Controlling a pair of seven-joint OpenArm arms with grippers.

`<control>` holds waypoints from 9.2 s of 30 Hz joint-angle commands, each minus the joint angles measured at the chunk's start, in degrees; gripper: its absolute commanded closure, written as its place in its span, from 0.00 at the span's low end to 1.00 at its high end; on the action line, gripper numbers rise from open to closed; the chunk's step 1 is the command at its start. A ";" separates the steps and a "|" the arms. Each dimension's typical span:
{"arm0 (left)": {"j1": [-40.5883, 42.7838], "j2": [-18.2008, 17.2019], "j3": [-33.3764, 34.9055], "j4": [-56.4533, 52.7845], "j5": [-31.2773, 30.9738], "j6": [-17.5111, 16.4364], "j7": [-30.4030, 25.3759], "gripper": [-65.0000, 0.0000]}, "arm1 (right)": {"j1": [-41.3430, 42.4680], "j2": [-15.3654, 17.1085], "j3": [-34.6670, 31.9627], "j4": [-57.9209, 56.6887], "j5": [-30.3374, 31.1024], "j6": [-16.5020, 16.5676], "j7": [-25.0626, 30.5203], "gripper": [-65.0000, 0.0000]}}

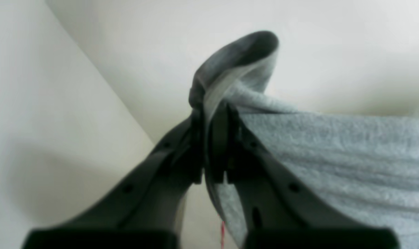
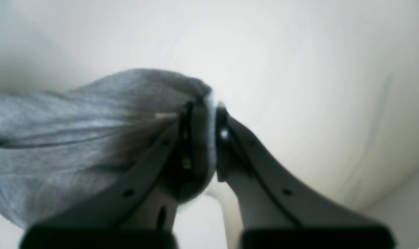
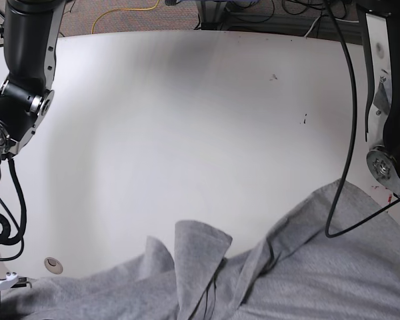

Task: Fold the T-shirt properly
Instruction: 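Lift the shirt with both grippers and swing it through the air, then lay the twisted shirt on the table, stretched between both grippers, then release and regrasp the shirt fabric lower down with the right gripper, then lift the shirt with both grippers and shake it out, then lay the shirt flat on the table, held by both grippers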

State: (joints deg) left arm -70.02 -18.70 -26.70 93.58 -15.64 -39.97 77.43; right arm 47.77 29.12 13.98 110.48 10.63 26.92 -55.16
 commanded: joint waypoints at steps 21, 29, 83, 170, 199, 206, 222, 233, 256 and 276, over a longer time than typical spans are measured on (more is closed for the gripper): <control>16.35 -0.60 -0.07 6.24 -0.41 -0.03 -1.43 1.00 | -15.99 -1.83 4.00 -0.01 -0.83 -0.76 1.66 1.00; 23.47 -0.60 -0.25 8.00 -0.41 -0.03 -1.69 1.00 | -22.23 -4.03 7.08 0.25 -0.83 -0.76 1.66 1.00; 70.94 2.04 -10.27 11.96 -0.05 -0.03 -1.78 1.00 | -66.27 -23.98 14.37 -0.37 -0.83 -1.11 11.42 0.48; 69.10 1.95 -7.19 11.78 0.03 -0.03 -1.78 1.00 | -40.78 -23.72 -6.81 -29.11 0.58 0.73 18.45 1.00; 41.05 2.13 4.68 17.50 0.21 -0.03 -5.38 1.00 | -27.86 -10.27 -0.66 -1.60 1.28 1.26 4.12 1.00; 32.17 2.22 5.91 13.45 0.12 -0.03 -5.56 1.00 | -18.89 -6.93 -1.01 -2.12 0.93 3.81 2.98 1.00; 6.24 -0.60 5.82 2.02 0.03 -0.03 -8.02 1.00 | 7.31 -1.92 -10.59 -5.99 0.75 6.53 -2.91 1.00; -9.06 -1.83 5.99 -10.28 -0.14 -0.03 -9.60 1.00 | 23.48 1.25 -19.65 -6.08 0.75 6.53 -3.70 1.00; 21.71 -2.18 5.47 4.22 -0.49 -0.03 -9.34 1.00 | -9.83 -2.18 -6.37 5.88 0.93 6.62 -5.55 1.00; 59.86 -2.88 -0.60 11.61 -0.32 -0.03 -9.43 1.00 | -41.83 -14.84 10.77 5.96 1.19 6.53 -5.55 1.00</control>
State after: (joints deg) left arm -12.43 -19.68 -25.30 103.00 -16.19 -40.16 69.06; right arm 7.60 14.74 22.94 115.42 11.88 33.71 -61.93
